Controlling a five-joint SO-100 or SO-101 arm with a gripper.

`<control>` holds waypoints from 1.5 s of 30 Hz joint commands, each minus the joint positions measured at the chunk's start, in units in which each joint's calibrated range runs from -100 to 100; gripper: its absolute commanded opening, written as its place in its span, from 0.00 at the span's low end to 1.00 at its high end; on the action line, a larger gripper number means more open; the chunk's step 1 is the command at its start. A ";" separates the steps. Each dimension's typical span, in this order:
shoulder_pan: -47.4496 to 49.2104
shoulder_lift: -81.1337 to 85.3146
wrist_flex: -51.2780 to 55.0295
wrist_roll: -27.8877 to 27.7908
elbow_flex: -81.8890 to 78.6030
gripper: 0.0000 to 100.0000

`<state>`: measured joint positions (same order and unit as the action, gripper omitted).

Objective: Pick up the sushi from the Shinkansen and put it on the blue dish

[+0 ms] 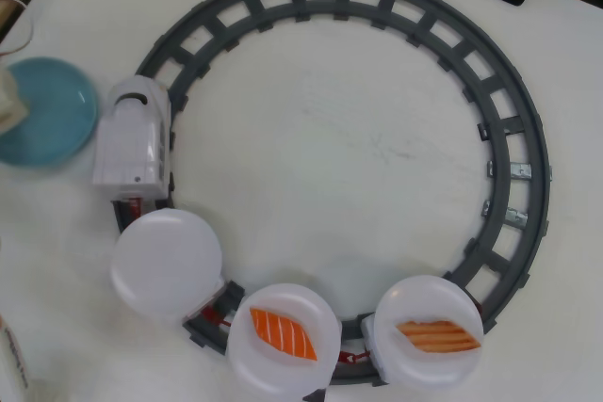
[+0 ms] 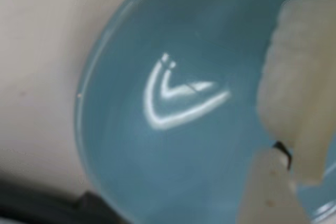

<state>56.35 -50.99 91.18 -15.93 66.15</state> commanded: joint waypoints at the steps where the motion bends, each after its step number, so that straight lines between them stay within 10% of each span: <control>1: -1.07 1.34 4.15 -0.23 7.70 0.22; 22: -8.20 18.60 8.14 0.98 -1.04 0.21; 34: -8.29 56.92 3.39 1.29 -42.52 0.21; 45: -8.29 86.20 -25.06 4.48 -95.63 0.21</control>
<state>49.24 28.64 72.61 -13.35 -19.58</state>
